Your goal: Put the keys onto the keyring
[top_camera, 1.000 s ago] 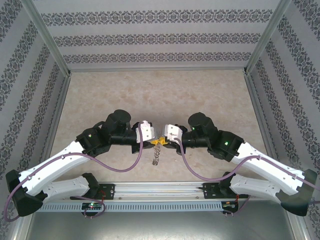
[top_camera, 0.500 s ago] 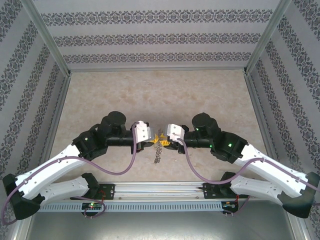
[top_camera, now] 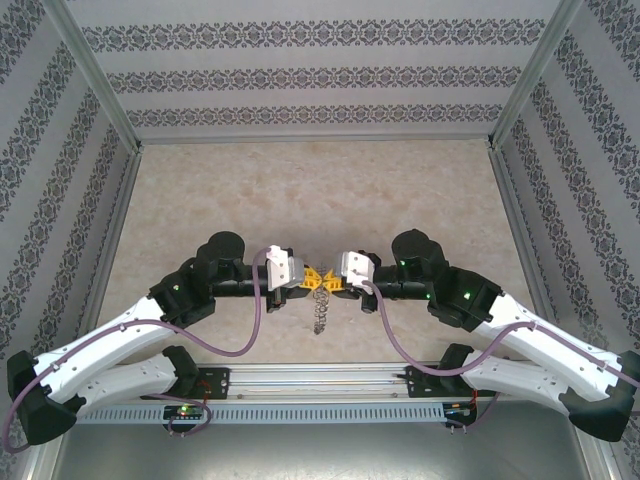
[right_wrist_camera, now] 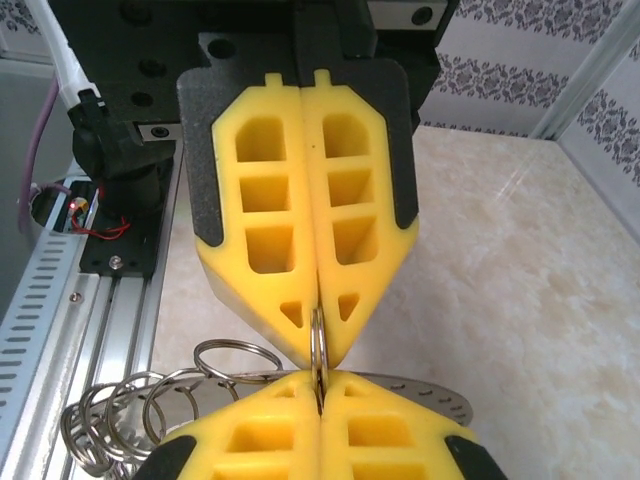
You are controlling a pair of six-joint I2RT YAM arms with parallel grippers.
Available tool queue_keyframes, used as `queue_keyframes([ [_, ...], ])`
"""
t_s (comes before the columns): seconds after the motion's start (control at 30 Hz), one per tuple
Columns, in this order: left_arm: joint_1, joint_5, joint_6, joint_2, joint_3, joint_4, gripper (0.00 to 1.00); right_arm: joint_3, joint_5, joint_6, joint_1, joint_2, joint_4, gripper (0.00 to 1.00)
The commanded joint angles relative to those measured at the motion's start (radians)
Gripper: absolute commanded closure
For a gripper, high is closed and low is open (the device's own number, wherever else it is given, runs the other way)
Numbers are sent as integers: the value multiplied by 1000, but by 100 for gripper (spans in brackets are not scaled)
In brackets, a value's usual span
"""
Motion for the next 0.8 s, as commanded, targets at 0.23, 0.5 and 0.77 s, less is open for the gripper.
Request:
queue_keyframes([
  [0.23, -13, -149, 154, 121, 200, -341, 89, 77, 135, -40, 26, 71, -50, 100],
  [0.5, -13, -97, 109, 108, 159, -235, 100, 95, 163, -54, 38, 88, -56, 100],
  [0.77, -7, 42, -14, -14, 27, 92, 100, -2, 29, -6, 37, -4, 62, 84],
])
